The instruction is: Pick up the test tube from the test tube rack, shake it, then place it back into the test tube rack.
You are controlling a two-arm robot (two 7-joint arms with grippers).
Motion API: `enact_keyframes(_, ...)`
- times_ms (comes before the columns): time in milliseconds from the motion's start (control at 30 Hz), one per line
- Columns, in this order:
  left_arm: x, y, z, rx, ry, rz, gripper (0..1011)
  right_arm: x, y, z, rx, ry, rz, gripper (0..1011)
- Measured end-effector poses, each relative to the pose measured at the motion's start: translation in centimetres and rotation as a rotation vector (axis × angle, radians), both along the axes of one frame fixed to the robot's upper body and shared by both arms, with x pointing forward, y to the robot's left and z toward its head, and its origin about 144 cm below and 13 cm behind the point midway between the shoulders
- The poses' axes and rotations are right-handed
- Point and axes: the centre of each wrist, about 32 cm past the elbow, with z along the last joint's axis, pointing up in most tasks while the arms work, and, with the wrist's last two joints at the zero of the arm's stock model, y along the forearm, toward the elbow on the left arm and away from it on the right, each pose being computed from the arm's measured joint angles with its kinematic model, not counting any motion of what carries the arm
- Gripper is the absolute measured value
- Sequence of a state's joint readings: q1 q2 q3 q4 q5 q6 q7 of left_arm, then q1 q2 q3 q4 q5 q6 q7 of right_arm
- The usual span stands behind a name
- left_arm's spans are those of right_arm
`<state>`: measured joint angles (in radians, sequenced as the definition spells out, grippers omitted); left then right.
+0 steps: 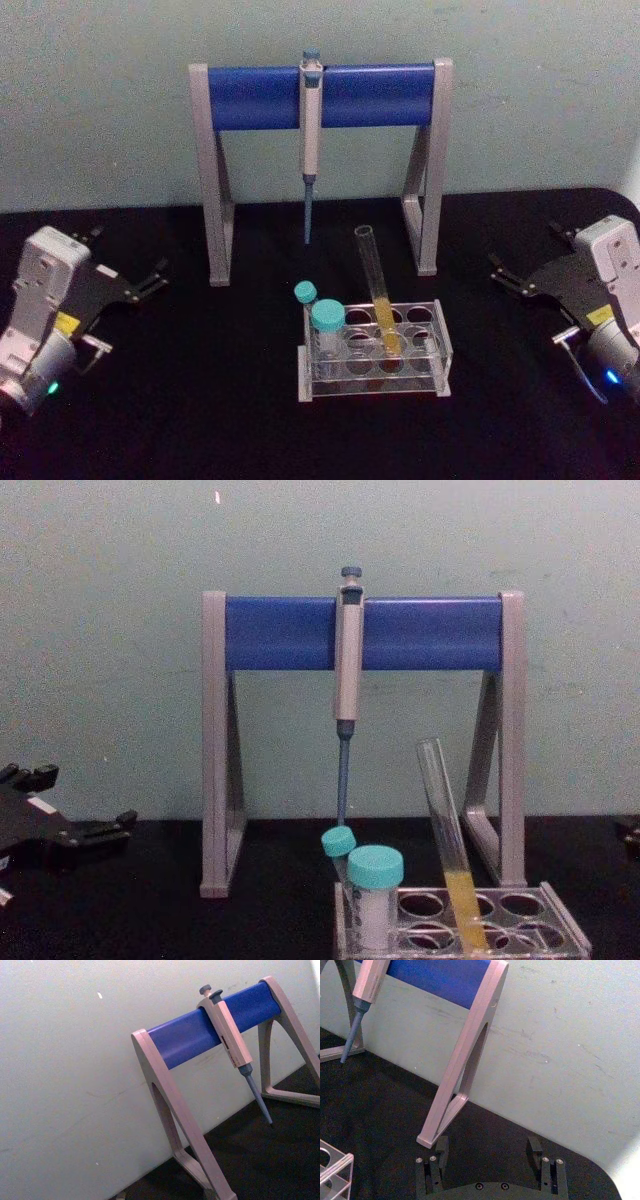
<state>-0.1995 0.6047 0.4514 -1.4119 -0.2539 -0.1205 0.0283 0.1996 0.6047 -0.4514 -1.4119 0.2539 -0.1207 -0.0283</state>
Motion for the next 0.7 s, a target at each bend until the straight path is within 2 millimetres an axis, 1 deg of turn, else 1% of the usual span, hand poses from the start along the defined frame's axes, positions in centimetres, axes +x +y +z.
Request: enact_keyframes(700, 0.00, 0.00, 0.00, 0.000, 0.000, 0.000, 1001, 0.00, 0.00, 0.00, 0.000, 0.000, 0.000, 1000)
